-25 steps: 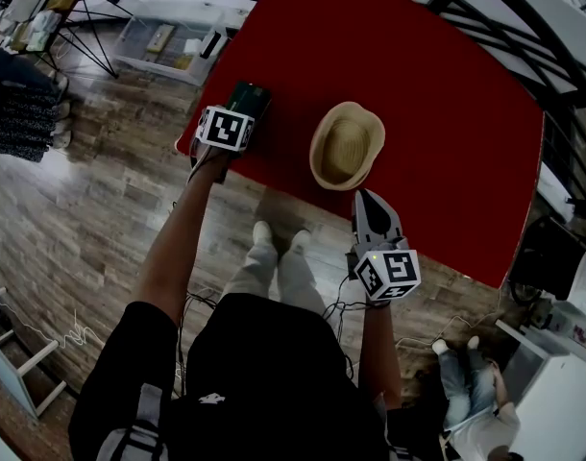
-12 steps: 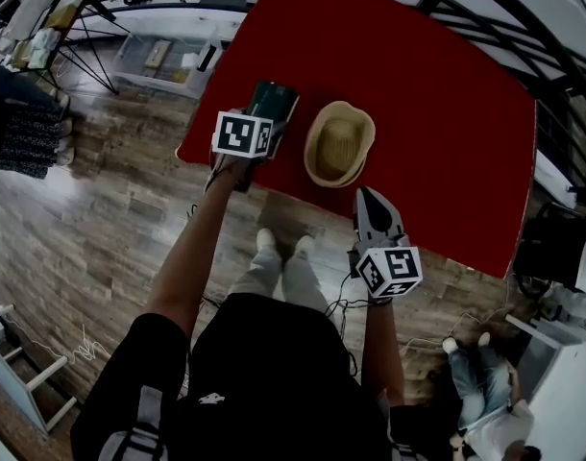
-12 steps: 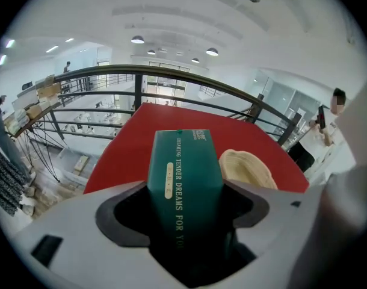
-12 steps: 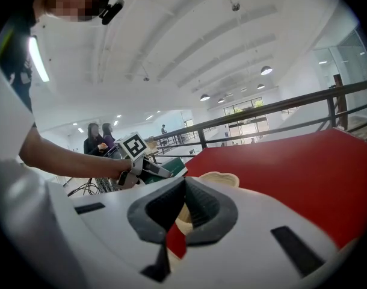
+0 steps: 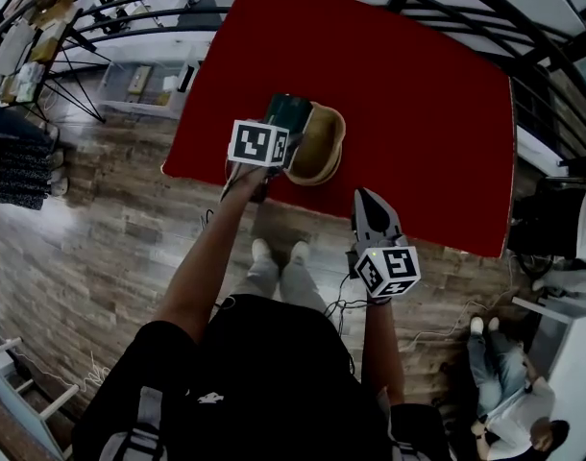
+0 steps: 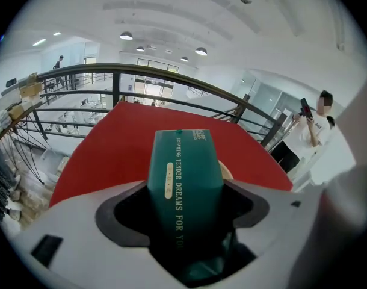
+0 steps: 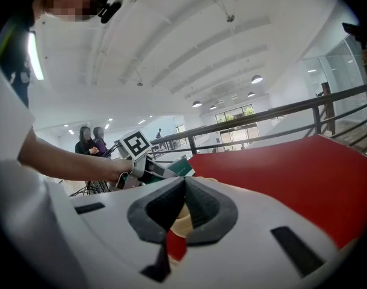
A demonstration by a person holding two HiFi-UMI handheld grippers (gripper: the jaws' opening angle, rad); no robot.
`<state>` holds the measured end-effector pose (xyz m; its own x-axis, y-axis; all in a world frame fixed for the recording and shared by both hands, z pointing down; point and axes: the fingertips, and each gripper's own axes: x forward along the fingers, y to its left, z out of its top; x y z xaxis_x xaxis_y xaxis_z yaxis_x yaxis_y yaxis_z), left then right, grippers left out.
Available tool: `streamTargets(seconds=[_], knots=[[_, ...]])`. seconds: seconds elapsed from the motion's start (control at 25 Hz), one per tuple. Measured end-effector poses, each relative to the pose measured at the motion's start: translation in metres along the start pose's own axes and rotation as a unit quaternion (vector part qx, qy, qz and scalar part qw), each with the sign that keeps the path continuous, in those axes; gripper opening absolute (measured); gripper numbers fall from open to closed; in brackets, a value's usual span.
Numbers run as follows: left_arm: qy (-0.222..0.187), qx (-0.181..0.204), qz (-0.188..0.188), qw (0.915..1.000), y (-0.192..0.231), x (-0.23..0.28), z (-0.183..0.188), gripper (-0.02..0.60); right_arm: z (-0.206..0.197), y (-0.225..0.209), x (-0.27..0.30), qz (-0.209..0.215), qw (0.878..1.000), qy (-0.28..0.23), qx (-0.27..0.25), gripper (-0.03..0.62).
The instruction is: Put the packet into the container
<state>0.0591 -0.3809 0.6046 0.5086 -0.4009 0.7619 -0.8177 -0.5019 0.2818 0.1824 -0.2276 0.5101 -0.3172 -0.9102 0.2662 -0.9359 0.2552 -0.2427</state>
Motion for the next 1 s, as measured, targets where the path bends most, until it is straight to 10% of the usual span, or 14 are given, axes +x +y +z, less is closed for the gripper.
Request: streamTargets(seconds=[1.0], knots=[[0.047, -0.003, 0.052, 0.9975, -0.046, 0.069, -0.014, 0.37, 0.006, -0.026, -0.012, -0.012, 1.0, -0.009, 0.003, 0.021]])
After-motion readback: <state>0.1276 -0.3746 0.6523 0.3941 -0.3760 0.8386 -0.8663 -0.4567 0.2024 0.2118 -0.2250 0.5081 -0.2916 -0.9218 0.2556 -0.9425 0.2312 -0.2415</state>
